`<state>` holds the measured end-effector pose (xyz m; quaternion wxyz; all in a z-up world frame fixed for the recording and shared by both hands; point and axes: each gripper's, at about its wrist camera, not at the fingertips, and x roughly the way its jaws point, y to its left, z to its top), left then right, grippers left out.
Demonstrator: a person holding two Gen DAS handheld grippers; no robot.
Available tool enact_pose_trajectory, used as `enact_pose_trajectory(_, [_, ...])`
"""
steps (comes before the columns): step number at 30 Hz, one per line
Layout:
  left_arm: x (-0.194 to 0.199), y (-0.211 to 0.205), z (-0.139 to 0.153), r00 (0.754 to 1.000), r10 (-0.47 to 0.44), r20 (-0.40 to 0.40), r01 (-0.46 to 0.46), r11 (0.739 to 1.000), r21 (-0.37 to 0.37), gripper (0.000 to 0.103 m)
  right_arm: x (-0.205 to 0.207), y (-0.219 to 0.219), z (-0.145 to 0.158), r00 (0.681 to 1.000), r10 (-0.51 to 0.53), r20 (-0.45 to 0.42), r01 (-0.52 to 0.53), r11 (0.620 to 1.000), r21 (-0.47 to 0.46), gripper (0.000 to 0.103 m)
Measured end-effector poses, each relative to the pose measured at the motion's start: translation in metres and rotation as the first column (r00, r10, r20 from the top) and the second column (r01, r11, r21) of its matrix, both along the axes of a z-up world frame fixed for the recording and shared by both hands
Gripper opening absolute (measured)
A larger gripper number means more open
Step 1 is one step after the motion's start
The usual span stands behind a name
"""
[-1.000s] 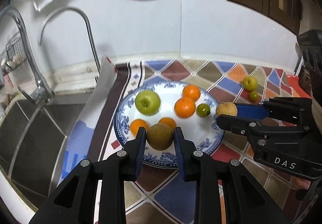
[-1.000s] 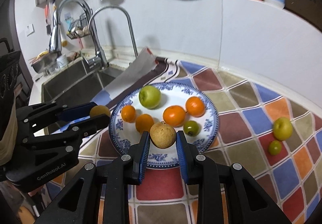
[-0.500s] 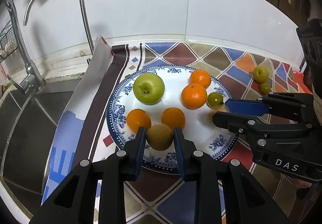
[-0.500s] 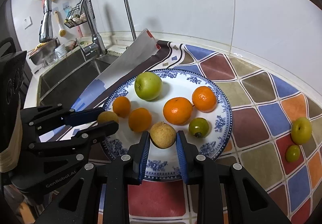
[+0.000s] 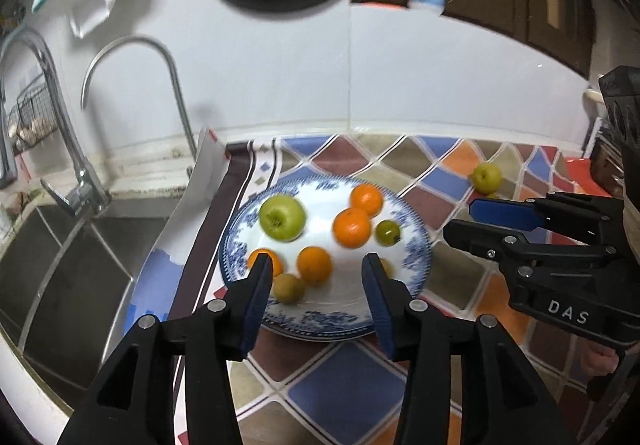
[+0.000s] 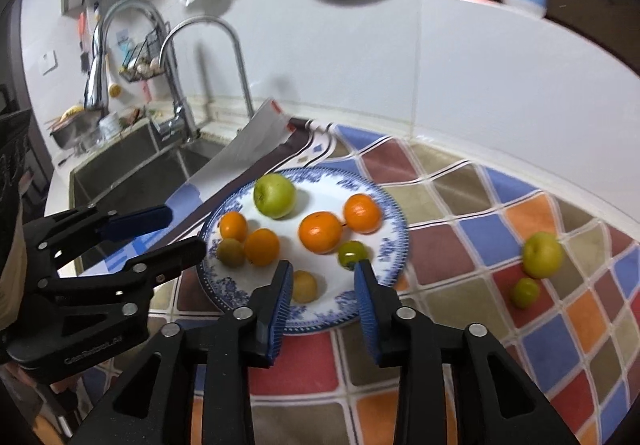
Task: Organize fruits
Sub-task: 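Move both open grippers back toward the pomelo and green lime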
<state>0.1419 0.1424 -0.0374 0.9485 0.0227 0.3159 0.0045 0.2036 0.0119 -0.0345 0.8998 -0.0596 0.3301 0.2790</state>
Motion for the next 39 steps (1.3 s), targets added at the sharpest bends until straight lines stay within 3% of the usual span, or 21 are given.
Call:
enact_pose_trajectory(7, [-0.016,-0.032,0.023,0.995,-0.061,0.077,0.059,0.998,0.026,0.057,-0.023,-0.036,0.022,0.996,-0.075,0.055,0.073,0.997,0.029,0.034])
enact_pose_trajectory(19, [-0.011,-0.084,0.032,0.979,-0.168,0.114,0.164,0.985,0.047,0.059,-0.044,-0.092,0.039,0.974,-0.191,0.120,0.188,0.982,0.035,0.038])
enact_pose_trajectory(31, [0.024,-0.131,0.032,0.964,-0.240,0.112,0.238,0.971,0.035,0.059,-0.022,-0.141,0.035,0.963,-0.243,0.115,0.242,0.970,0.022,0.038])
enact_pose_trajectory(39, [0.061,-0.155,0.017,0.950,-0.305,0.071,0.305,0.952,0.019,0.059,0.006,-0.165,0.024,0.957,-0.273,0.097,0.274,0.962,0.004,0.038])
